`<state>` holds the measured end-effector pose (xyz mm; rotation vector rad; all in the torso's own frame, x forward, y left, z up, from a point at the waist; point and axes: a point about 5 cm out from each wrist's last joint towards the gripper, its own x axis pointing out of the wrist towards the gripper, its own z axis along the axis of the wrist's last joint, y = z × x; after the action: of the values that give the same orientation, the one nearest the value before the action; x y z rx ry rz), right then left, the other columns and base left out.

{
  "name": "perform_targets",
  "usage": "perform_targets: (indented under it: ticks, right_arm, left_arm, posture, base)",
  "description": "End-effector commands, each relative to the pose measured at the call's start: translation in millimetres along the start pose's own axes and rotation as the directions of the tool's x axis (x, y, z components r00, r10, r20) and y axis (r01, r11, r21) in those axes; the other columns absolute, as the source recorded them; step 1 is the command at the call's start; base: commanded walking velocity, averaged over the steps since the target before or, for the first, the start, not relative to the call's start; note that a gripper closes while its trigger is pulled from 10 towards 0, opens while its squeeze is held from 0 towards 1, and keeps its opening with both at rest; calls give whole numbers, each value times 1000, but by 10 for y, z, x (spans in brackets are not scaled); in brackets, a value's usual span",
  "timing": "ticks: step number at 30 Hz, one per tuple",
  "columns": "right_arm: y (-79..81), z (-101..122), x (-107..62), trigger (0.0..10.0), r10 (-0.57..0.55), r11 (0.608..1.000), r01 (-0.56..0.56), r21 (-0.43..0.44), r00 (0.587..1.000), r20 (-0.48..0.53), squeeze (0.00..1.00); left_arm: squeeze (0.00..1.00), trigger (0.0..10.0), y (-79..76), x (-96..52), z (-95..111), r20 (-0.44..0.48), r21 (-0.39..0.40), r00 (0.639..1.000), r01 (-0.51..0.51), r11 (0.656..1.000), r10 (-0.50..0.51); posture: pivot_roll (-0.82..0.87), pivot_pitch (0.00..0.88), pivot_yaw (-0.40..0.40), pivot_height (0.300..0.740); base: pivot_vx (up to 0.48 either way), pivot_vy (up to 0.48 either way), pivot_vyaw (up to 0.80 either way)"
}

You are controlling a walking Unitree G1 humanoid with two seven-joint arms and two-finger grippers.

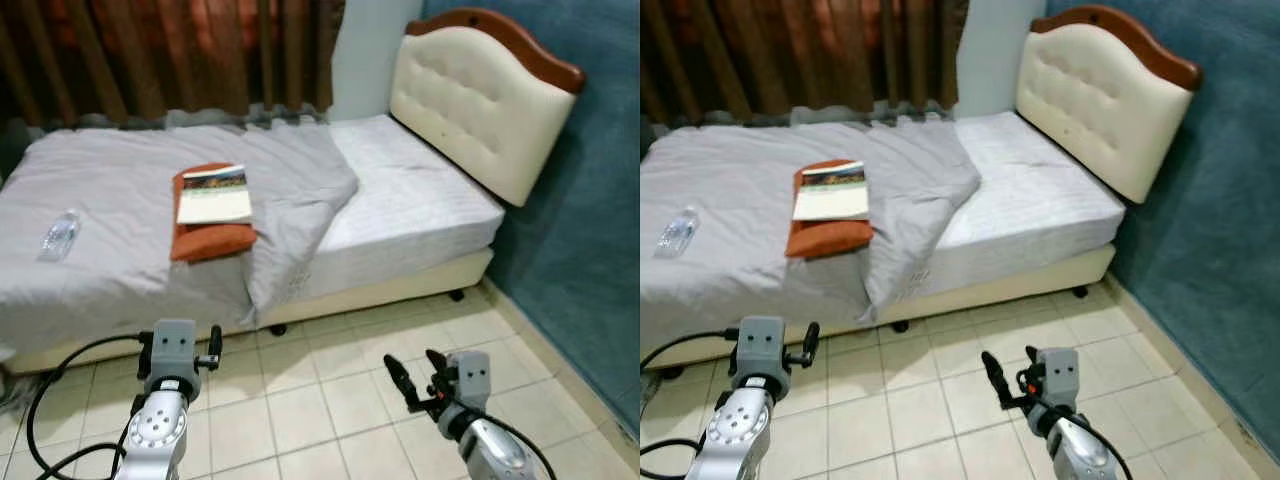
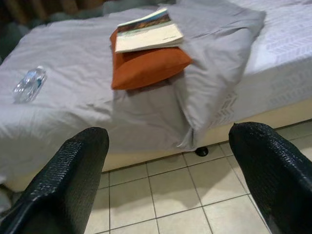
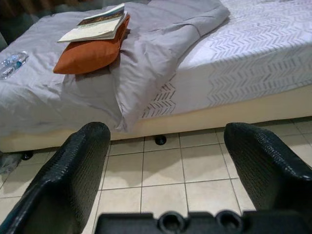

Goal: Clean up the room

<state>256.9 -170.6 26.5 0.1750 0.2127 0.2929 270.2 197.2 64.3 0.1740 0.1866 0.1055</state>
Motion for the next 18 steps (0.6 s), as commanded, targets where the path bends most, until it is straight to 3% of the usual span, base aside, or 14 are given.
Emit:
perform_targets:
  ticks: [1,4,10,18]
  right_arm:
    - [-20,-34,3,10000,-22,1000,22,22,1000,-20,1000]
    - [-29,-32,8,10000,-24,1000,25,19,999,-24,1000]
    - [-11,-14,14,10000,-15,999,15,32,1000,-6,1000]
    - [2,2,18,10000,-8,1000,8,18,1000,6,1000]
  left_arm:
    - [0,10000,17,10,13,-3,4,1000,-9,1000,9]
    - [0,10000,5,8,18,1,9,1000,-5,1000,5]
    - [0,10000,10,21,9,-6,66,1000,-15,998,15]
    - [0,10000,40,36,27,6,63,1000,-8,998,7]
  posture:
    - [34,0,-35,740]
    - [35,0,-33,740]
    - [36,0,-31,740]
    - [34,0,-31,740]
  base:
    - [0,480,406]
    - [0,480,271]
    - [0,0,605]
    - [0,0,558]
